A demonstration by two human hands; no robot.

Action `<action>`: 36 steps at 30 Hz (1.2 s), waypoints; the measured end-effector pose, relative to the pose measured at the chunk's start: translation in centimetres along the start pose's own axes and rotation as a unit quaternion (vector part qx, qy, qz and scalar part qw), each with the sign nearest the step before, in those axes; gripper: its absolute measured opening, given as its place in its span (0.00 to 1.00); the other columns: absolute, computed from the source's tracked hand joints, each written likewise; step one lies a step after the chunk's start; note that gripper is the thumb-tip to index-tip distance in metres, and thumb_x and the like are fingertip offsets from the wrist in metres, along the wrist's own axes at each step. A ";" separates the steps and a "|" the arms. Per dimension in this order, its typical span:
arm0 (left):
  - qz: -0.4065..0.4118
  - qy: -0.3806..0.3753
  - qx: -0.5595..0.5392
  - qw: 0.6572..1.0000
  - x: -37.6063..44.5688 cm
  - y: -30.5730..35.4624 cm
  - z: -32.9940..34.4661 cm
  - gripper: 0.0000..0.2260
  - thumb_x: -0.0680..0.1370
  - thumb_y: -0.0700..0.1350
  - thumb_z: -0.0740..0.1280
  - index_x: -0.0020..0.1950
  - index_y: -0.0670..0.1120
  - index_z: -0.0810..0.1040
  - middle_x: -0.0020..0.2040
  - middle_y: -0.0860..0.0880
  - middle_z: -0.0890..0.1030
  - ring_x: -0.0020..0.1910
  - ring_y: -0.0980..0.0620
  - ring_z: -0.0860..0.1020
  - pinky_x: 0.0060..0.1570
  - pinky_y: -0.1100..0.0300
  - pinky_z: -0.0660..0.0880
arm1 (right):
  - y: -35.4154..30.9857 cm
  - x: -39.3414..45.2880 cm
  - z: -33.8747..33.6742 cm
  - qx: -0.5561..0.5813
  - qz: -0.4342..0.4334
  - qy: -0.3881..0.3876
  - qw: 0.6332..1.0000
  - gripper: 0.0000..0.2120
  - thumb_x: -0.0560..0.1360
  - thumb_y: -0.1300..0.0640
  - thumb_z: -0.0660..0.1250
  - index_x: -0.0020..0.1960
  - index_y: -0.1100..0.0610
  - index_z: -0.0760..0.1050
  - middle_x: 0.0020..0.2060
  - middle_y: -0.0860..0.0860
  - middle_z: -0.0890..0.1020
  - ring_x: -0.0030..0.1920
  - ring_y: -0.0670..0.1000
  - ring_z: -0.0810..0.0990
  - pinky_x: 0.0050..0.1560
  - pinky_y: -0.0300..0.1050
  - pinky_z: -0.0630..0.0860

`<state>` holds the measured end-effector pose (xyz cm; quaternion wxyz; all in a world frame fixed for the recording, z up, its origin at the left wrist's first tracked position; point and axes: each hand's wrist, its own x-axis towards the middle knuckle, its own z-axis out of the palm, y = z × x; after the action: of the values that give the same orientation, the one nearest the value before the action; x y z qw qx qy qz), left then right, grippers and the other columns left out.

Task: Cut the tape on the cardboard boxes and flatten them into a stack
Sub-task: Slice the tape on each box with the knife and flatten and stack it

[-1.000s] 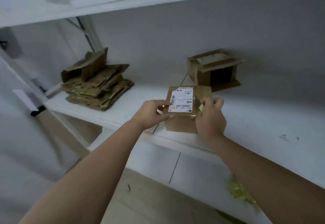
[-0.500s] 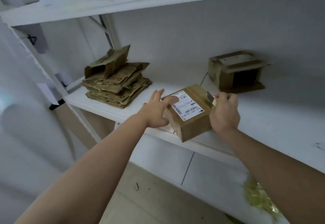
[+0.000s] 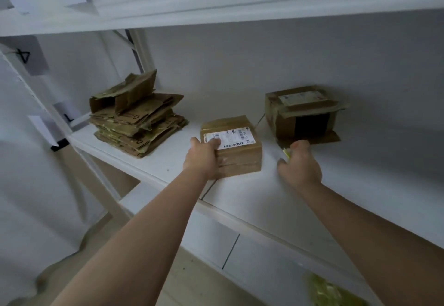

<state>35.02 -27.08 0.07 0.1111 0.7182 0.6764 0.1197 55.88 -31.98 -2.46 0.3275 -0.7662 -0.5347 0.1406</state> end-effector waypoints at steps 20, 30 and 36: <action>0.060 -0.013 0.032 0.998 -2.0 2.2 0.9 0.20 0.82 0.56 0.52 0.75 0.57 0.64 0.77 0.48 0.59 0.77 0.45 0.48 0.71 0.40 0.57 | 3.4 3.3 5.4 0.190 0.088 -0.090 0.974 0.14 0.79 0.56 0.54 0.55 0.63 0.73 0.48 0.61 0.80 0.49 0.62 0.79 0.52 0.55 0.77; 0.062 -0.073 0.056 0.994 -3.0 2.7 1.1 0.21 0.84 0.54 0.50 0.78 0.58 0.55 0.80 0.53 0.49 0.78 0.44 0.40 0.72 0.39 0.42 | 1.3 5.3 6.4 0.238 0.127 -0.089 0.959 0.15 0.74 0.60 0.55 0.55 0.63 0.76 0.48 0.63 0.81 0.50 0.63 0.79 0.52 0.55 0.77; 0.047 -0.078 0.131 0.987 -2.2 1.9 0.8 0.22 0.82 0.60 0.45 0.77 0.63 0.51 0.79 0.55 0.50 0.78 0.45 0.45 0.74 0.44 0.44 | 0.3 5.0 6.0 0.305 0.162 -0.104 0.933 0.14 0.78 0.61 0.55 0.56 0.64 0.76 0.41 0.60 0.78 0.39 0.57 0.76 0.42 0.48 0.75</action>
<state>37.00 -29.39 -0.14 0.0624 0.7646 0.6411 -0.0211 54.64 -25.39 -6.47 0.4609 -0.6869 -0.3656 0.4266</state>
